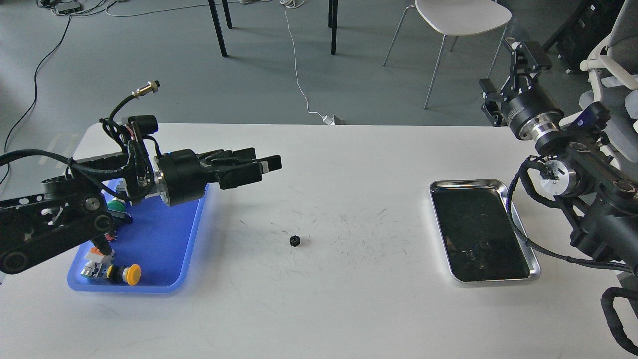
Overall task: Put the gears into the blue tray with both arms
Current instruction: 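Reach the left gripper over the blue tray toward the black part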
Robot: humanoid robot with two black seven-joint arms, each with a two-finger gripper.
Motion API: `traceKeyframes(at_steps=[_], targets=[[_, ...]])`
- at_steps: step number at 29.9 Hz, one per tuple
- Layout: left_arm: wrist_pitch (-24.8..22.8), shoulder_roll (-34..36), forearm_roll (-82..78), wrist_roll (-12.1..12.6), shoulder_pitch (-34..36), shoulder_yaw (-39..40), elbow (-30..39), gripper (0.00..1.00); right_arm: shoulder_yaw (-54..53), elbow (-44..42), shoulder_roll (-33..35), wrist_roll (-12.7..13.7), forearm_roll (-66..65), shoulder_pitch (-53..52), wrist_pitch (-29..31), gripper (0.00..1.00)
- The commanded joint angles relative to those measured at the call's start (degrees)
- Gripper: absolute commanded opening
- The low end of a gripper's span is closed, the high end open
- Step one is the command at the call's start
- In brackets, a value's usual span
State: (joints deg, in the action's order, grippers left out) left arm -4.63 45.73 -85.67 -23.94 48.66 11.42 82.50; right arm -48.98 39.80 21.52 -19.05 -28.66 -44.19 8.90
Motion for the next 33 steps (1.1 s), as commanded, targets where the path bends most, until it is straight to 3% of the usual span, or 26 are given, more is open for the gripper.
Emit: traceKeyframes(at_steps=[1,13,21,27,33], targets=[[0.67,0.06,-15.29,-0.14,-0.15,-0.26,0.38,0.92,0.11,-0.07,1.42,-0.02,0.00,-0.11,0.07,0.96],[1.11,-3.89,-22.26,-0.14,-0.15,-0.61,0.38,0.92,-0.06,-0.33,4.15,0.07,0.00,0.68,0.77,0.98],[1.55,-8.80,-25.51,-0.05,-0.50,-0.70,-3.30,0.92,1.43,-1.21,5.82,1.90,12.29,0.94,1.30,0.98],[1.81,-12.94,-25.78,-0.49,-0.76,-0.79,-10.60,0.92,2.14,-2.53,5.03,3.23,13.54,3.14,0.95,0.98],[3.48,-13.91,-26.48,-3.82,-1.47,-3.06,-11.13,0.92,1.96,-2.45,4.33,2.53,18.54,5.42,0.95,0.98]])
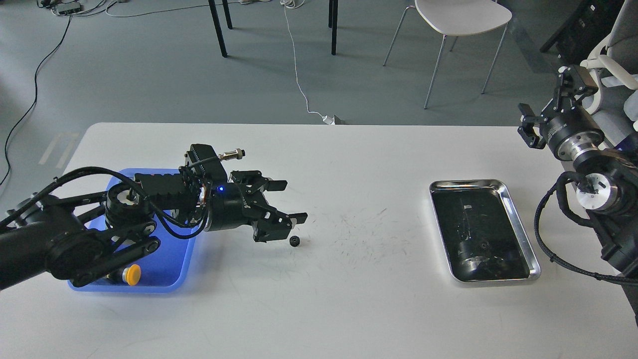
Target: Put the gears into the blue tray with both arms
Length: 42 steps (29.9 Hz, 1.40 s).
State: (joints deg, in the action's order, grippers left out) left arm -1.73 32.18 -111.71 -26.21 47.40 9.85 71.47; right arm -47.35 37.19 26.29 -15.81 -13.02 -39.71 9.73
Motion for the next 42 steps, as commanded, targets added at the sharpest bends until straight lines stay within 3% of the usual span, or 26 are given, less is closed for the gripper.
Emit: traceKeyframes(at_steps=[1,10,18,23,42], targets=[[1.02,-0.54,-0.70,-1.65,-0.28,-1.85,-0.10,0.92,0.41,0.16,-0.71,-0.71,3.00,1.21,0.11,0.98],[3.92,-0.89,-2.02,-1.79,-0.46,-5.98,-0.37,0.92,-0.47,0.60,-2.12,-0.63,3.70,1.48,0.11,0.98],[7.26,-5.81,-5.18,-1.79,-0.73,-6.94,-10.11,0.91,-1.96,1.83,-2.03,-0.54,3.88,1.48,0.46,0.98],[10.33,-7.92,-5.53,-1.79,-0.73,-10.10,-12.41,0.89,-2.58,1.92,-2.03,-0.45,6.07,1.48,0.64,0.98],[14.03,-10.82,-8.00,-1.79,-0.73,-11.34,-17.06,0.61,-2.58,1.83,-1.77,-0.63,6.34,1.48,0.55,0.98]])
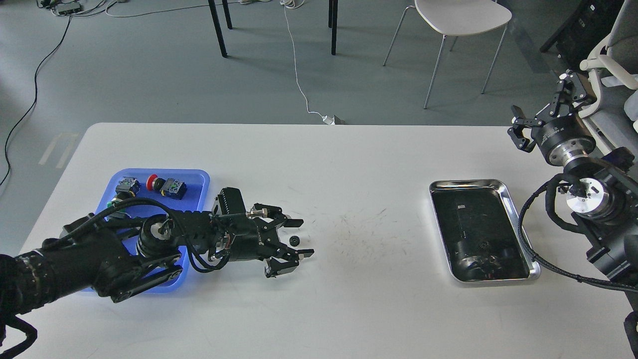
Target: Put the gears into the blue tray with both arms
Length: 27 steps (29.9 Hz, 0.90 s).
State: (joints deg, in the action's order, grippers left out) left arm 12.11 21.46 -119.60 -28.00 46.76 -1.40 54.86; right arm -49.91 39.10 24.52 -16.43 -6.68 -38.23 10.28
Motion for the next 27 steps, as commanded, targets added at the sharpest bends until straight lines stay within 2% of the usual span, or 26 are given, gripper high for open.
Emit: traceKeyframes(at_steps=[1,6,27], targets=[[0.20,-0.28,-0.10,0.00,-0.09,-0.09,-0.80,0.61,-0.01,-0.08,0.00,0.00,-0.09,0.00,0.00,0.98],[1.07,-1.25,-0.28,0.00,-0.09,-0.09,-2.47,0.53,0.08,-0.17,0.00,0.00,-0.09,0.00,0.00,0.98],[2.48,-0.98,-0.28,0.00,-0.27,-1.50,-3.53,0.47,0.17,0.01,0.44,-0.09,0.00,0.00,0.09,0.98]])
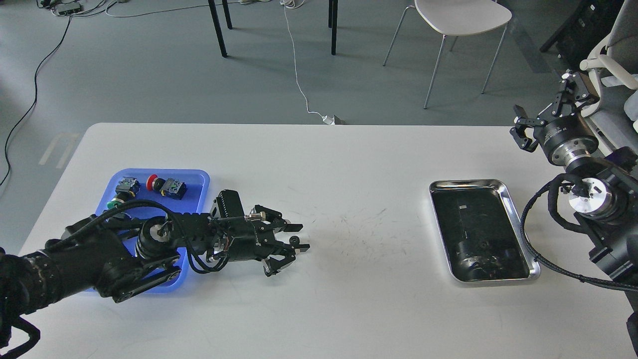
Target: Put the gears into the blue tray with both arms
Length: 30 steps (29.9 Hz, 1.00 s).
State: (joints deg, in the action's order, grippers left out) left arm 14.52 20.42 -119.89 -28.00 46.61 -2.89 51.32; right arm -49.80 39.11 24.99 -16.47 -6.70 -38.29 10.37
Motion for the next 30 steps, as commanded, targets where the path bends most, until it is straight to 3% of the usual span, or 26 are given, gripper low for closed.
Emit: traceKeyframes(at_steps=[1,19,27,30], targets=[[0.07,0.05,-0.08,0.00,-0.11,-0.01,0.01,0.47,0.06,0.00,-0.03,-0.05,0.02,0.06,0.00,0.98],[2.09,1.37,0.01,0.00,-0.11,-2.38,-0.52,0.44,0.06,0.17,0.24,-0.05,0.02,-0.03,0.00,0.98],[2.09,1.20,0.01,0.00,-0.29,-2.47,-1.93,0.18,0.06,0.26,0.41,-0.05,-0.06,0.05,0.09,0.98],[2.09,1.11,0.09,0.00,-0.29,-2.47,-2.19,0.16,0.06,0.35,0.85,-0.05,0.02,0.05,0.09,0.98]])
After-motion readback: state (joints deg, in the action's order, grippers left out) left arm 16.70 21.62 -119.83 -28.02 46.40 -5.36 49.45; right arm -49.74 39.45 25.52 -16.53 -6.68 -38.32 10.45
